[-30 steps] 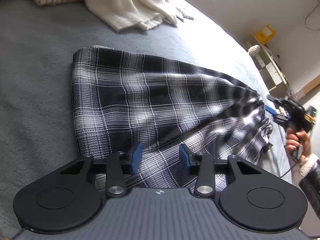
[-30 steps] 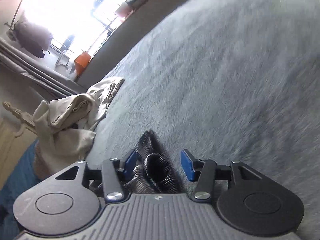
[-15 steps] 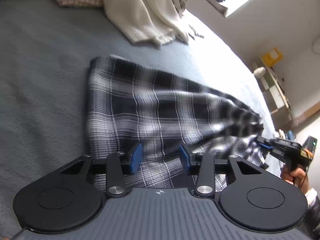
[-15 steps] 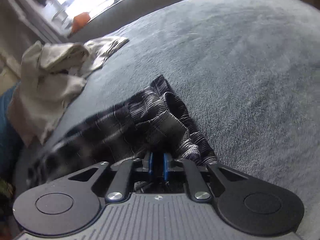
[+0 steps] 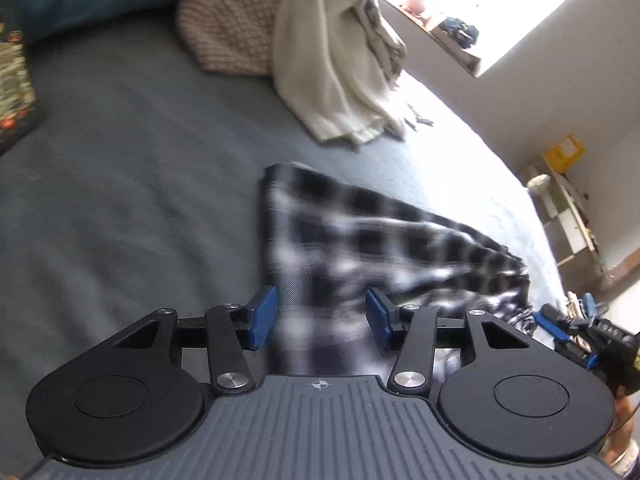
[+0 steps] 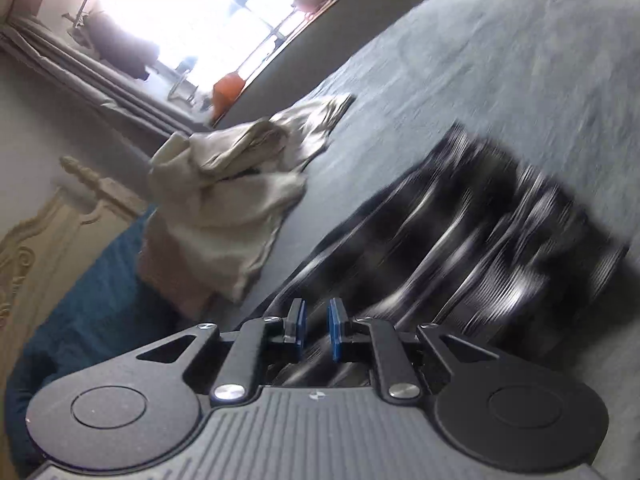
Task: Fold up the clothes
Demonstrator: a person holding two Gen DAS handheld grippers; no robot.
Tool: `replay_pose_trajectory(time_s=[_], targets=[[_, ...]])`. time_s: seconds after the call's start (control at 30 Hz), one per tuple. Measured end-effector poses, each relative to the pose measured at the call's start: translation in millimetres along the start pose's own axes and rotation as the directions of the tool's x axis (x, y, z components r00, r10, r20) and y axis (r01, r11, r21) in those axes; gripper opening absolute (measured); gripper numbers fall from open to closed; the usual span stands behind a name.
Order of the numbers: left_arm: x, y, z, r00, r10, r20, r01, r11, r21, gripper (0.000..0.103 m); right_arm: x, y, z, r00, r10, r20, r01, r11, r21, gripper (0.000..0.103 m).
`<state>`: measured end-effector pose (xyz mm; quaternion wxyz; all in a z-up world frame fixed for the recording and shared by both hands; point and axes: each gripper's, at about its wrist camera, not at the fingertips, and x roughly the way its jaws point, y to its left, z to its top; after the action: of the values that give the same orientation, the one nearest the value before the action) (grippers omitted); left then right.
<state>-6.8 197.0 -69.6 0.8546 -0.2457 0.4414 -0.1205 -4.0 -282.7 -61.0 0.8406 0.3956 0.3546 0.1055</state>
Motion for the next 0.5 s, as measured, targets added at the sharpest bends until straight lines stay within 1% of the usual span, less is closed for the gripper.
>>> replay_pose_trajectory(time_s=[0.1, 0.2, 0.23, 0.37, 0.5], targets=[[-10, 2, -12, 1.0, 0.013, -0.009, -0.013, 1.0, -0.013, 0.05, 16, 1, -22, 0.999, -0.004, -0.041, 0.004, 1.0, -0.001, 0.014], [-12, 4, -25, 0.999, 0.025, -0.024, -0.025, 0.999, -0.023, 0.051, 29, -2, -35, 0.995, -0.027, -0.093, 0.024, 0.999, -0.027, 0.014], [-11, 5, -29, 0.999, 0.028, -0.031, -0.029, 0.999, -0.028, 0.051, 29, -3, -38, 0.995, -0.034, -0.098, 0.031, 0.999, -0.033, 0.014], [-8, 10, -41, 0.998, 0.025, -0.05, -0.028, 0.998, -0.057, 0.051, 28, -8, -41, 0.995, -0.04, -0.091, 0.037, 0.998, -0.041, 0.014], [-7, 15, -47, 0.999, 0.022, -0.049, -0.026, 0.997, -0.069, 0.051, 29, -14, -40, 0.998, -0.02, -0.065, 0.018, 0.999, -0.035, 0.014]])
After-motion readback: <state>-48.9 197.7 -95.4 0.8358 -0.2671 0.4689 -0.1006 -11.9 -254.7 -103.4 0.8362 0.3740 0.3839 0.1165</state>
